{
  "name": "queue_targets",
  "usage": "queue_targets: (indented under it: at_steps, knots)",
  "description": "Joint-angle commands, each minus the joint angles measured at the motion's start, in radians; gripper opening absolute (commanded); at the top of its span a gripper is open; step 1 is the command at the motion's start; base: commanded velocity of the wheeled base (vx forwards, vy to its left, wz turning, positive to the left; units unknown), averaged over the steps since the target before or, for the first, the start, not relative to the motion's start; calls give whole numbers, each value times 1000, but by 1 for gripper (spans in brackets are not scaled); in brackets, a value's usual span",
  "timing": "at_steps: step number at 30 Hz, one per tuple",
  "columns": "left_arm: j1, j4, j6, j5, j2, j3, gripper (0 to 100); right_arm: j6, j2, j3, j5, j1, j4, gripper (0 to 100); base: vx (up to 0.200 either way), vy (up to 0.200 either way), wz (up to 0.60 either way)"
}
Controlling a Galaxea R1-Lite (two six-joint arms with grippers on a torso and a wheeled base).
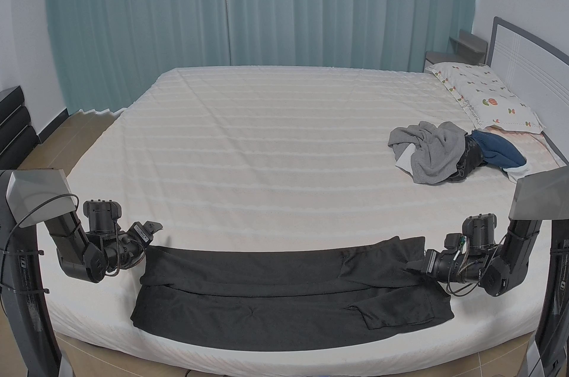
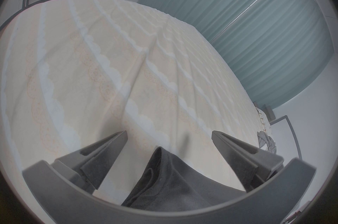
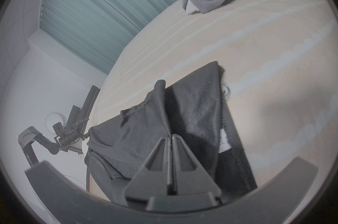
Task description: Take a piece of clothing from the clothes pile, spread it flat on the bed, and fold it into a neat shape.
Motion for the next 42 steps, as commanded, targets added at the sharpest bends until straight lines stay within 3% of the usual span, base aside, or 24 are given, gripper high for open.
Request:
queue_targets:
  at_steps: [1,3,10,25,26,32,42]
  knots:
    - [0,0,0,0,-1,5,100,-1,-12,31,3,-8,-13,0,0,0,0]
    - [0,2,-1,0,-2,9,100,-1,-17,88,18,-10,-82,0,0,0,0]
    - [2,6,-1,2,-2,18,100,-1,-20,117,21,-20,-103,0,0,0,0]
    - [8,216,-3,-1,-182,54,100,-7,-5,151,13,-28,-145,0,0,0,0]
    - [7,229,-3,0,-183,55,100,-7,0,149,13,-28,-145,100,0,0,0]
    - [-20,244,-23,0,-200,118,100,7,-20,144,12,-30,-149,100,0,0,0]
    - [-78,247,-55,15,-231,202,100,123,-135,149,-31,-16,-136,100,0,0,0]
